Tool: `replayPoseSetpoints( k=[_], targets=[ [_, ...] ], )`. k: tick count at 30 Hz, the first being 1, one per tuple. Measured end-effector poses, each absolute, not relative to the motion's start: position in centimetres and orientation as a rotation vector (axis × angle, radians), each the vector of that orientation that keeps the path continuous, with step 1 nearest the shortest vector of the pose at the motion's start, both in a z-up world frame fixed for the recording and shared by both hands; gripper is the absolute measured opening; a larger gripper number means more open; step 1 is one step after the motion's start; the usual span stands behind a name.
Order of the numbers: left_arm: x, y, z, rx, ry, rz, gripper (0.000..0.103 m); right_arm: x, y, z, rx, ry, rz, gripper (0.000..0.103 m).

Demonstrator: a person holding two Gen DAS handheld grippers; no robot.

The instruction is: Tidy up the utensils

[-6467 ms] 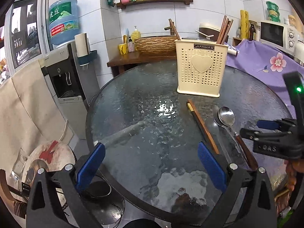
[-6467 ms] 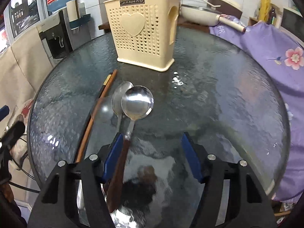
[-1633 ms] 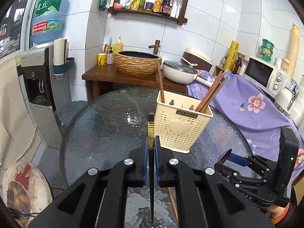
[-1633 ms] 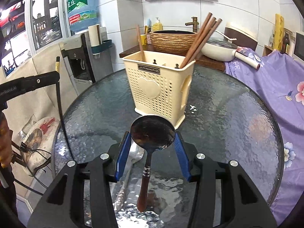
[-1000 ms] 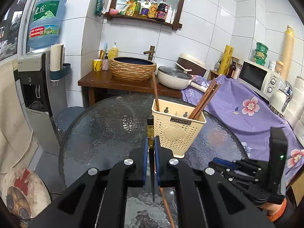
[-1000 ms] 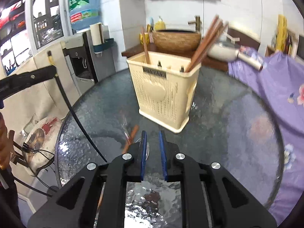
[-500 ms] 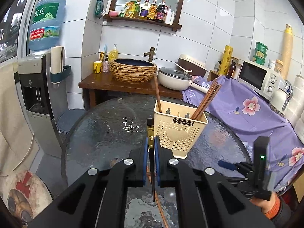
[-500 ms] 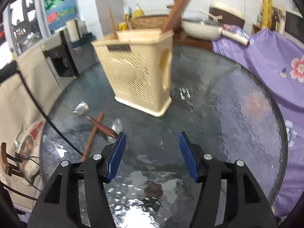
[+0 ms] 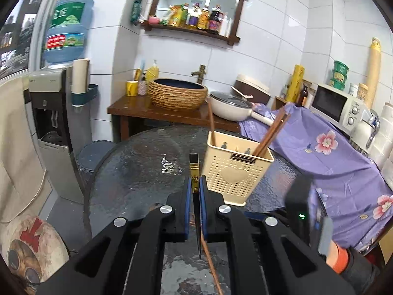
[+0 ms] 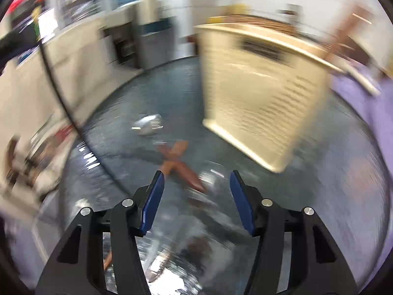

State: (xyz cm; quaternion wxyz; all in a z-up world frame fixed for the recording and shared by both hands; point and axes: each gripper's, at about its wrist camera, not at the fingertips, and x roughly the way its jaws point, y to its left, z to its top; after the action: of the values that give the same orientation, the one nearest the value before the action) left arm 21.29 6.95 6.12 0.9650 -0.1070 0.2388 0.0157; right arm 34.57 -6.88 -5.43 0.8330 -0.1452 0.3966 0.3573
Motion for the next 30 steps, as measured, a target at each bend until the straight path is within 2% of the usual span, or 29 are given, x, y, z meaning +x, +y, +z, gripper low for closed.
replayPoseSetpoints(
  k=[14,20,25,27,28,30],
  targets=[
    [17.6,11.3,5.4,-0.317,0.455,0.117,0.007,37.9,5.6,-8.1,-0.583,0.902,0.968,0.056],
    [17.4,11.3,5.4,-0.307,0.453,0.116,0.007,39.3,8.3,-9.2,-0.627,0.977,1.007,0.057],
    [17.6,11.0,5.3,-0.299,0.449,0.115,0.007,39.4,9.6,-10.1,-0.683,0.959,0.972,0.058],
    [17.6,11.0,5.3,-0.296,0.449,0.114,0.007,40.1,9.8,-10.4,-0.637,0.998,0.971,0.055],
    [17.6,10.9,5.3,-0.294,0.449,0.114,0.007,40.4,9.8,-10.4,-0.616,1.012,0.97,0.048],
    [17.6,10.8,5.3,-0.287,0.449,0.111,0.007,40.6,9.8,-10.4,-0.615,1.012,0.959,0.048]
  ],
)
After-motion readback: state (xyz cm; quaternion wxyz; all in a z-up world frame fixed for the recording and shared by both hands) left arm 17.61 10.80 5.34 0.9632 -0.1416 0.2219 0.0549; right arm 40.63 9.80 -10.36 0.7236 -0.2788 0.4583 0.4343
